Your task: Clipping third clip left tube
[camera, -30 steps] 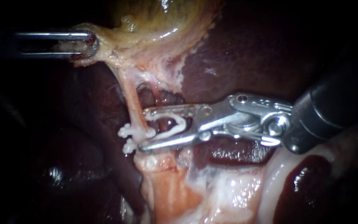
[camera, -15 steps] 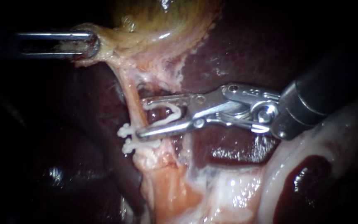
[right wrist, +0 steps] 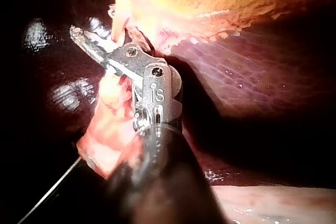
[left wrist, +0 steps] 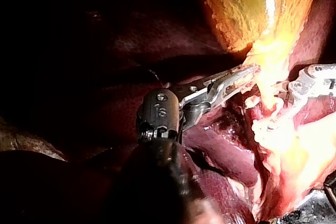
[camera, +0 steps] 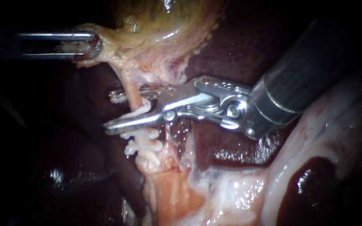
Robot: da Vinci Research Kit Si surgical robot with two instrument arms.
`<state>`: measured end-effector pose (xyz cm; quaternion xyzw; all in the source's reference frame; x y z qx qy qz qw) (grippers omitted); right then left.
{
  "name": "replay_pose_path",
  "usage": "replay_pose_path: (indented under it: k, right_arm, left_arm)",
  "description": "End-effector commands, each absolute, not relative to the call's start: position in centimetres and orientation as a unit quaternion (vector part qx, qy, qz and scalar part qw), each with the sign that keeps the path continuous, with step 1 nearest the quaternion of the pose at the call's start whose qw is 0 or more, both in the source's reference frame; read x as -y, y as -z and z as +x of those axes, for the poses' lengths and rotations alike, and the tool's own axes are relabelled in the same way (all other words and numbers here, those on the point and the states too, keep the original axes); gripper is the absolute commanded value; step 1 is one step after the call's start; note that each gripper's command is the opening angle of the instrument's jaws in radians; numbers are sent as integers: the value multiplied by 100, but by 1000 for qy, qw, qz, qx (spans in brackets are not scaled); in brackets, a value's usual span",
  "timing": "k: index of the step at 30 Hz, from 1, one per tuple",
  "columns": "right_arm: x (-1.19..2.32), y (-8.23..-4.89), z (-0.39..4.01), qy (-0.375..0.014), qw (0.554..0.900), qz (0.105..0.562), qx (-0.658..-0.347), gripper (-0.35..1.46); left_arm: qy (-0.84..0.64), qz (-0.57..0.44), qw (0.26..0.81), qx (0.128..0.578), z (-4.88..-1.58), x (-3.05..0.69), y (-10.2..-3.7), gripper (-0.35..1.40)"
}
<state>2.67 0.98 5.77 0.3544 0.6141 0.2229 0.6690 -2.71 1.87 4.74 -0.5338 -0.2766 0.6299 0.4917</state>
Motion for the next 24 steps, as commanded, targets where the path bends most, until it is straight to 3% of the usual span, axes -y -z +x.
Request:
replay_pose_path:
  k: [1,7,16,20,24]
  right_arm:
    - [-100,-571,266,-219,668,352,-618,50]
    - [-108,-539,267,-209,663,344,-631,49]
    - [-107,-529,267,-207,661,344,-634,43]
    - [-107,-527,261,-210,662,341,-634,29]
    - [-107,-524,253,-209,661,343,-634,-2]
  left_arm:
    - [-630,-534,492,277,-271,-187,-474,-35]
    - [-630,-534,492,277,-271,-187,-474,-35]
    - [-630,-534,492,277,-271,-187,-474,-35]
    - [-630,-534,492,276,-271,-187,-474,-35]
    - [-630,-534,492,276,-271,-187,-473,-35]
